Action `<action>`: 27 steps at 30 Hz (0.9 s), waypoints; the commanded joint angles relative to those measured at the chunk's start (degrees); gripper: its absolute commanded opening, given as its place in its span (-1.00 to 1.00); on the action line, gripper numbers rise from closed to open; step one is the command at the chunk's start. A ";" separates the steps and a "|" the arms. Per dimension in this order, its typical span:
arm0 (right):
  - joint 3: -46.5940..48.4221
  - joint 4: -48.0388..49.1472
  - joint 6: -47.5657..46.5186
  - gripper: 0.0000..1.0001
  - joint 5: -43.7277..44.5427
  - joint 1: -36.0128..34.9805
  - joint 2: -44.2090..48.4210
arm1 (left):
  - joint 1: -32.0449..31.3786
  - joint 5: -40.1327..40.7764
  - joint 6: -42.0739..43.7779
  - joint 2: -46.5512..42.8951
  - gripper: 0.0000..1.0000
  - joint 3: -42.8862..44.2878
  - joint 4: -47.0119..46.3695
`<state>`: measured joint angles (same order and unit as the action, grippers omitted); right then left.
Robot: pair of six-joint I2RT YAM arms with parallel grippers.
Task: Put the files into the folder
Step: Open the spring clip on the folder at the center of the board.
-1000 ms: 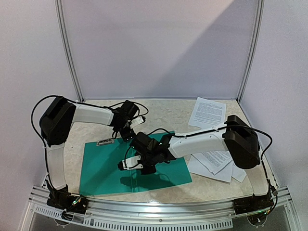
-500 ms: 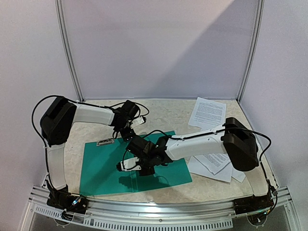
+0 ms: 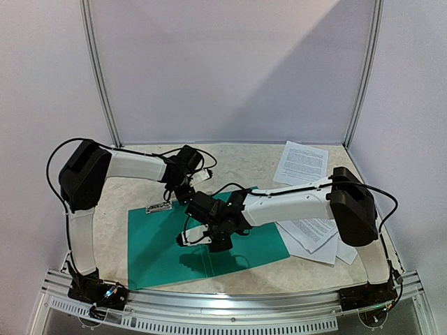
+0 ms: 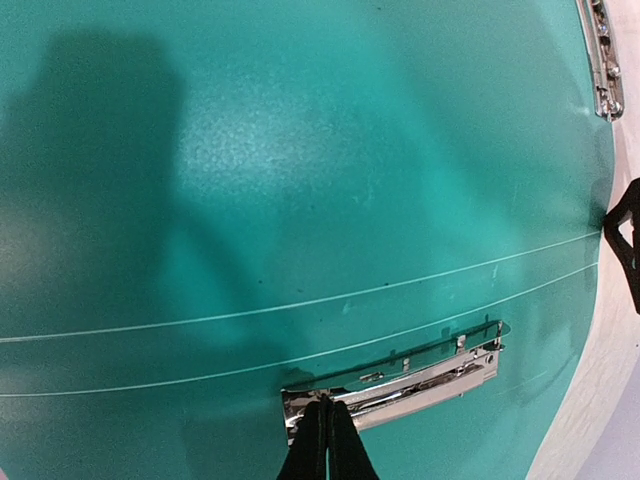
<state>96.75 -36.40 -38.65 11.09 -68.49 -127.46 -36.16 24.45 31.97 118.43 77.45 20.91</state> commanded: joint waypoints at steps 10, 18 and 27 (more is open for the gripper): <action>-9.01 -2.71 3.03 -1.00 -6.13 2.62 -2.28 | -0.46 -3.30 1.18 5.08 0.81 -3.17 8.01; -10.70 -0.03 5.77 -1.00 -8.45 2.90 -3.17 | 3.54 -12.29 1.55 7.79 0.75 3.24 17.05; -11.03 1.61 6.39 -1.00 -7.96 2.86 -2.67 | 10.16 -33.91 8.59 -4.06 0.78 7.47 31.53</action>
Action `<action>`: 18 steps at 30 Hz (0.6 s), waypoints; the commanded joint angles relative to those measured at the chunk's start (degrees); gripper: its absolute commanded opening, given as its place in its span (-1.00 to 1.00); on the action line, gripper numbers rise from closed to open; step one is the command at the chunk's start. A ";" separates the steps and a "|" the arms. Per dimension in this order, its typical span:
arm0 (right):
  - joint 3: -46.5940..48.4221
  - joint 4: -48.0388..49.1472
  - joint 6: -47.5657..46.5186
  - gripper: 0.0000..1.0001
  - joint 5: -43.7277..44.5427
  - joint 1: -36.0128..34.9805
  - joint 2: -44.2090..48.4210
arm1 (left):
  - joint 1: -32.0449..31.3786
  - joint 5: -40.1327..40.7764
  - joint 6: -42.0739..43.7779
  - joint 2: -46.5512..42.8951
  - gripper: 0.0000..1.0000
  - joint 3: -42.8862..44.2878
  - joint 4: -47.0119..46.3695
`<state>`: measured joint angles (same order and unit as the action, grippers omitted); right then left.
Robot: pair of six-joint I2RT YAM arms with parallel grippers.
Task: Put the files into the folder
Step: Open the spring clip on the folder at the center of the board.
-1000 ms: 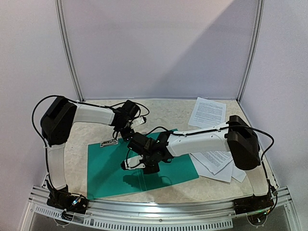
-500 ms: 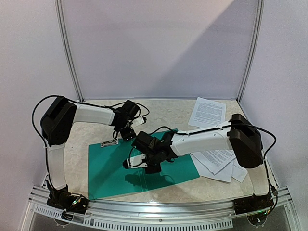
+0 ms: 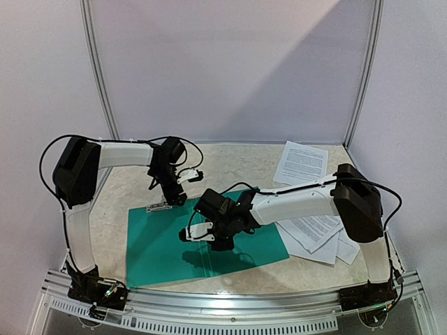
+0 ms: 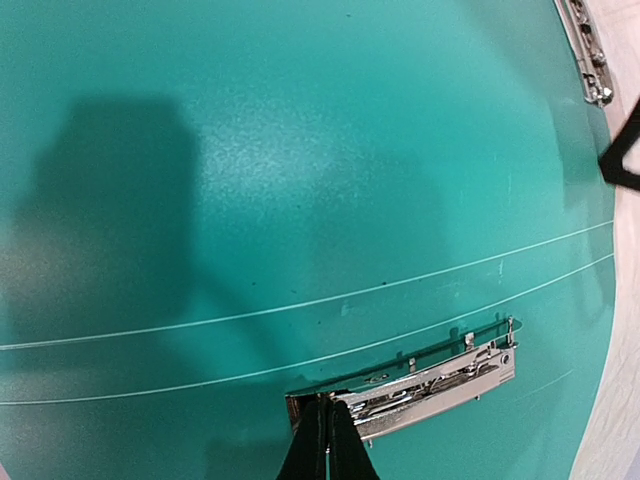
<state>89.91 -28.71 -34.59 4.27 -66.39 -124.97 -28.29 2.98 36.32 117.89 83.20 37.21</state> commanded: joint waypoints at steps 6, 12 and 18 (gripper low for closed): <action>-4.04 -4.75 2.40 -1.00 -0.87 0.66 -4.32 | 5.64 -9.80 6.71 -6.51 0.68 -5.52 14.44; -4.62 -4.34 2.68 -1.00 -0.78 0.59 -3.83 | 6.31 -3.69 8.11 -7.00 0.78 -8.96 5.97; -4.90 -4.04 2.51 -1.00 -0.89 0.57 -3.36 | 8.03 -4.19 8.71 -4.82 0.77 -6.27 5.92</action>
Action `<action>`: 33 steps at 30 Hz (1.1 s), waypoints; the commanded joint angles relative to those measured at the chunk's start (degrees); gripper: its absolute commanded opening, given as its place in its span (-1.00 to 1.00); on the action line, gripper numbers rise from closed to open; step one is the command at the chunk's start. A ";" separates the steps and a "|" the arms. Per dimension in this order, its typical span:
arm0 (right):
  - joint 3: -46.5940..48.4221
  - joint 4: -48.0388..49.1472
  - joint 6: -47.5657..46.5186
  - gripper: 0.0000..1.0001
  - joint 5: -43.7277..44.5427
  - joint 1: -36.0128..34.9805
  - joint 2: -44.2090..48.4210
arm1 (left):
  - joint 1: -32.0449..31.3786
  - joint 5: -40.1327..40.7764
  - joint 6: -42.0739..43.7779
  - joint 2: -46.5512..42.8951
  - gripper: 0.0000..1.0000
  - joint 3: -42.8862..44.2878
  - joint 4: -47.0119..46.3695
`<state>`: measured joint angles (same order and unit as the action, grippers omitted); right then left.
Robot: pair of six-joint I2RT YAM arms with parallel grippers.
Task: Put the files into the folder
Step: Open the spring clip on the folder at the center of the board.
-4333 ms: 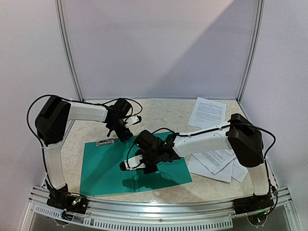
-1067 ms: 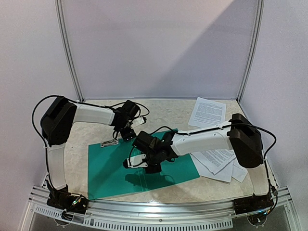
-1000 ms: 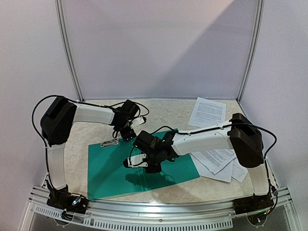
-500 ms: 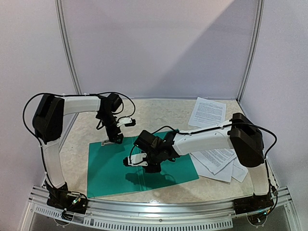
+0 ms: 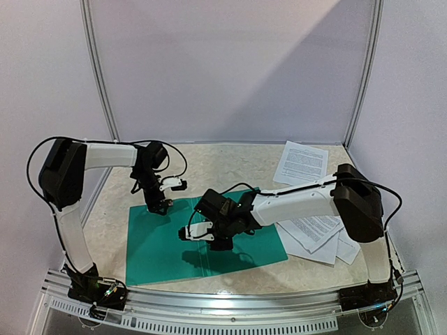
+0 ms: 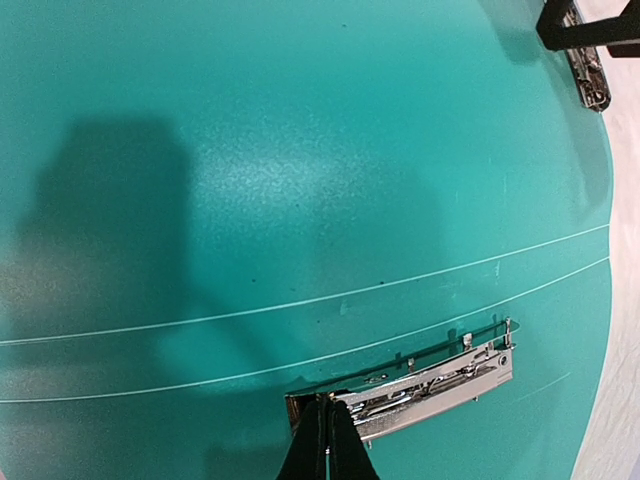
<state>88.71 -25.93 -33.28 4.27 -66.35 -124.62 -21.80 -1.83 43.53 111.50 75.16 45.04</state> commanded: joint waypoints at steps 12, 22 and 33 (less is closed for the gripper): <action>-4.01 -6.13 1.55 -1.00 -1.16 0.55 -3.62 | 2.11 -3.86 6.49 5.47 0.02 3.77 3.99; -6.18 -8.44 2.54 -1.00 -1.21 0.59 -4.59 | 2.63 0.41 6.26 9.87 -0.39 8.17 9.07; -2.05 -19.04 -2.43 -1.00 2.01 -0.17 -8.89 | 1.69 5.50 7.01 12.10 -0.52 10.29 12.41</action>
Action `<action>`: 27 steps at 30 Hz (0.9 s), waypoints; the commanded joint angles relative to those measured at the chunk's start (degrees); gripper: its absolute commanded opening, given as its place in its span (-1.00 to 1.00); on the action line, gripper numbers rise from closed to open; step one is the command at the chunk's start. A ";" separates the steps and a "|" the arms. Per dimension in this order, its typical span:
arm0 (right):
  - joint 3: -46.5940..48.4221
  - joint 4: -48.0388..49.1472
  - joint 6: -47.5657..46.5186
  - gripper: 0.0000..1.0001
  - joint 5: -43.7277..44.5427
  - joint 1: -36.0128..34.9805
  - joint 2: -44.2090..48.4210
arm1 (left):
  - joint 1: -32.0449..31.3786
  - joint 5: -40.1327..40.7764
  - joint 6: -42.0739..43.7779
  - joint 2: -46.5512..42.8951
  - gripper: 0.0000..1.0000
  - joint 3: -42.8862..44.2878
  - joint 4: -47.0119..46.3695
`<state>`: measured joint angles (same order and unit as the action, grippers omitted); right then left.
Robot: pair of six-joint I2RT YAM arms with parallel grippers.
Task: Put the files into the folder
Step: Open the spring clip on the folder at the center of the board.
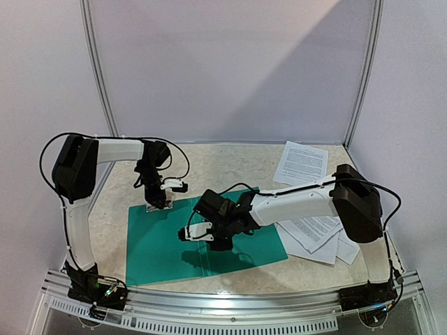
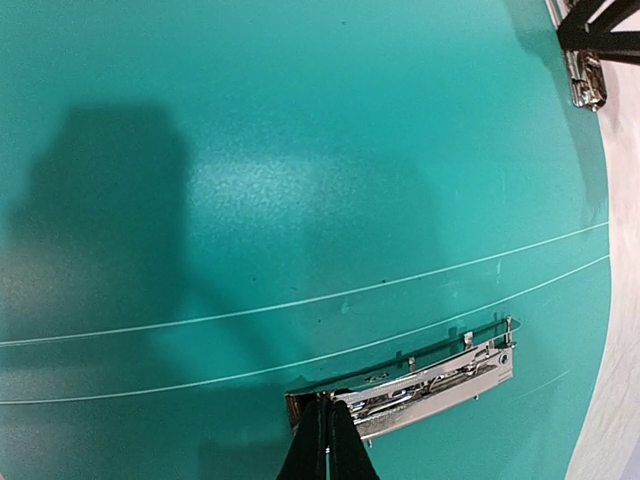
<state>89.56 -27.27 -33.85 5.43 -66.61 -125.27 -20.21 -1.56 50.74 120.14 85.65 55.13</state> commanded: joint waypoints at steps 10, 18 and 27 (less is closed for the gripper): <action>-0.44 -22.12 -6.38 -1.00 1.33 -1.76 -11.70 | -0.05 5.66 -0.32 4.53 -0.53 1.14 3.69; -0.63 -22.52 2.13 -1.00 11.18 -0.12 -10.47 | -0.20 6.42 -0.82 5.66 -0.62 2.59 5.14; -1.11 -16.72 3.34 -1.00 13.33 -0.54 -3.30 | -0.63 7.31 -0.57 7.55 -0.62 4.97 7.58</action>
<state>92.84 -31.83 -32.14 15.84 -68.82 -126.78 -21.04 0.64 49.89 123.70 91.09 61.17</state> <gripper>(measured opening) 0.007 0.243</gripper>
